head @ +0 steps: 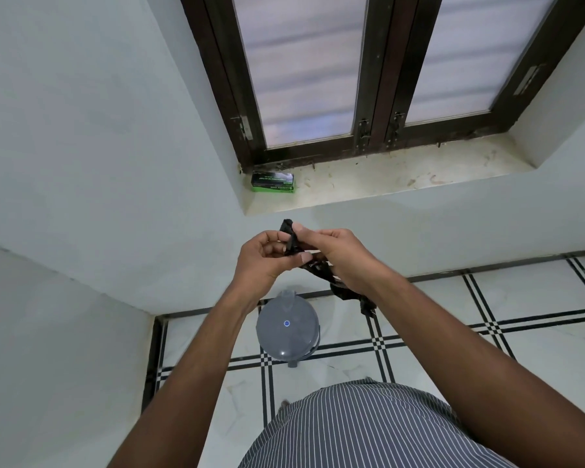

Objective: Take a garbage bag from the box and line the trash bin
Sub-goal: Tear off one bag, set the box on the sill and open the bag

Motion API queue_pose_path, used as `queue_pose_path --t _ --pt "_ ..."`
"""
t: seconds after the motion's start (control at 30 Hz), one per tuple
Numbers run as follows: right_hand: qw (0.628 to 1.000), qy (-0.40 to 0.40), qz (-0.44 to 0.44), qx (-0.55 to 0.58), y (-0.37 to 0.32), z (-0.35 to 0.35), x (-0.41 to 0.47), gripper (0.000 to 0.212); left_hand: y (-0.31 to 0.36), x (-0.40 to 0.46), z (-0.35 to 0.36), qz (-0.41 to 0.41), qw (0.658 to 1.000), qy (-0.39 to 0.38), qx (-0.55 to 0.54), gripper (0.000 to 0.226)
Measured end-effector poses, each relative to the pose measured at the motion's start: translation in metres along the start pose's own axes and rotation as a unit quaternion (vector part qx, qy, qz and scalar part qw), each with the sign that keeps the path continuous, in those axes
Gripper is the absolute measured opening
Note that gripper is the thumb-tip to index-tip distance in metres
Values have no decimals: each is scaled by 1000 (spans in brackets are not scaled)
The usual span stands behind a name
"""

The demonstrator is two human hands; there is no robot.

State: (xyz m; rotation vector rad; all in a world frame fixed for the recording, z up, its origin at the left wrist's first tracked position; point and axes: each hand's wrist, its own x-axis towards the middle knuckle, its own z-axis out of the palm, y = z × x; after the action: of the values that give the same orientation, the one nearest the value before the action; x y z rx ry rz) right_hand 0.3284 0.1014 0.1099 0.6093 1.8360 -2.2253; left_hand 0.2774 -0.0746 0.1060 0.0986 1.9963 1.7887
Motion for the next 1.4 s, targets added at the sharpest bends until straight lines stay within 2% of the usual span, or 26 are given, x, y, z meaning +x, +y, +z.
queue_pose_path --t 0.1,0.23,0.4,0.5,0.6,0.77,0.87,0.97,1.07,1.13,1.2,1.27,1.4 --pt "1000 -10 5 -20 2 5 1 38 -1 -2 -2 13 1000 -5 4 46" --pt "1000 1 2 29 6 9 5 37 -5 -5 -10 -3 1000 2 -15 45" --pt "994 -1 25 106 7 14 8 34 -9 -6 -21 -54 990 -29 -128 46" --pt "987 14 31 157 4 13 11 42 -9 -6 -27 -54 988 -9 -145 40" --pt "982 32 45 183 1 11 12 35 -7 -4 -32 -76 977 23 -199 44" --pt "977 -33 92 190 -3 8 8 41 1 -3 -27 -123 954 38 -272 44" --pt "978 -71 92 171 -7 5 7 42 8 -1 -28 -123 968 36 -218 42" --pt "986 -106 69 112 -5 -1 8 60 14 2 -34 -85 987 54 -127 42" --pt "996 -62 19 63 -2 -4 10 37 10 9 -39 -38 991 127 -26 34" --pt "998 -18 -2 58 1 -6 11 23 5 9 -38 34 968 235 86 25" --pt "998 2 -12 69 3 -6 13 29 2 4 -33 120 932 309 143 26" --pt "998 9 -12 68 4 -5 12 34 7 -2 -27 143 946 273 97 19" --pt "998 19 -34 46 3 4 5 29 15 -8 -15 53 990 110 74 34"
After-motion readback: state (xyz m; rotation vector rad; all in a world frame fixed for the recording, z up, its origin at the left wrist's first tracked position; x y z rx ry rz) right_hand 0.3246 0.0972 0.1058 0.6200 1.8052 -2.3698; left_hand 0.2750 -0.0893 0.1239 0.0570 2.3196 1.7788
